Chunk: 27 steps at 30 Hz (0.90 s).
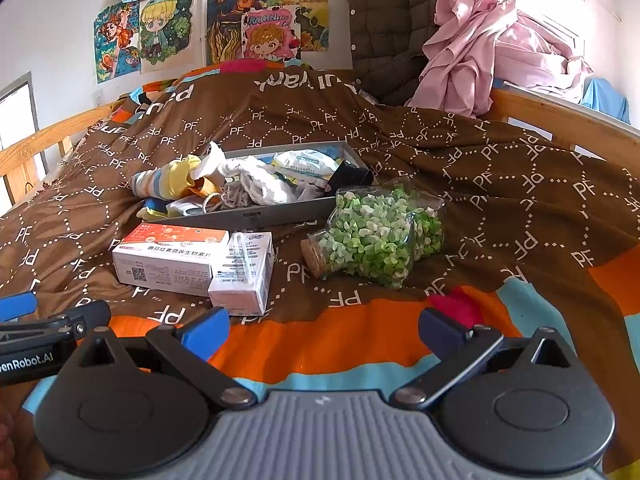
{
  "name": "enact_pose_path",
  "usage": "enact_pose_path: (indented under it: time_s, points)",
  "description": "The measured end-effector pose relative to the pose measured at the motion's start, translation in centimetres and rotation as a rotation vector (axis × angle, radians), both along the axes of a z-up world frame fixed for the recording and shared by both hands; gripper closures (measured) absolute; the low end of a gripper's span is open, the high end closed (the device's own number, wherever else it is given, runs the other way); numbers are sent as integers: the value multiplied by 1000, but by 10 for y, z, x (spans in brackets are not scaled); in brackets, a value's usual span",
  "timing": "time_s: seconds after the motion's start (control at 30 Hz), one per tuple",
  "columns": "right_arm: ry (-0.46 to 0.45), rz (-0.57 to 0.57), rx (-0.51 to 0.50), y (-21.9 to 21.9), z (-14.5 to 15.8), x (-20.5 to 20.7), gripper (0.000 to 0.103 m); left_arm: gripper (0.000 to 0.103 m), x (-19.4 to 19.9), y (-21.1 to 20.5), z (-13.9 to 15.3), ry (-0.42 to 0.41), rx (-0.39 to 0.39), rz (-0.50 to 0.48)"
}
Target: Organize soft objects
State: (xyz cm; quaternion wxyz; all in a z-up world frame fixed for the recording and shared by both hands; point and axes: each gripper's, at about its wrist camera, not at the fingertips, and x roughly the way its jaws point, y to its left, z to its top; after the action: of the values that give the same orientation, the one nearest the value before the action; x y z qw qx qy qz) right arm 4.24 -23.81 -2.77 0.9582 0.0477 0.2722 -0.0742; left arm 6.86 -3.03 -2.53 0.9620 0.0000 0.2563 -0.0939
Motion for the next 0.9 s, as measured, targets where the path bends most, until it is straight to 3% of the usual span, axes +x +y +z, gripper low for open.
enact_pose_path:
  time_s: [0.9]
  points:
    - [6,3,0,1,-1,0,0,1,1,0,-2,13,9,11]
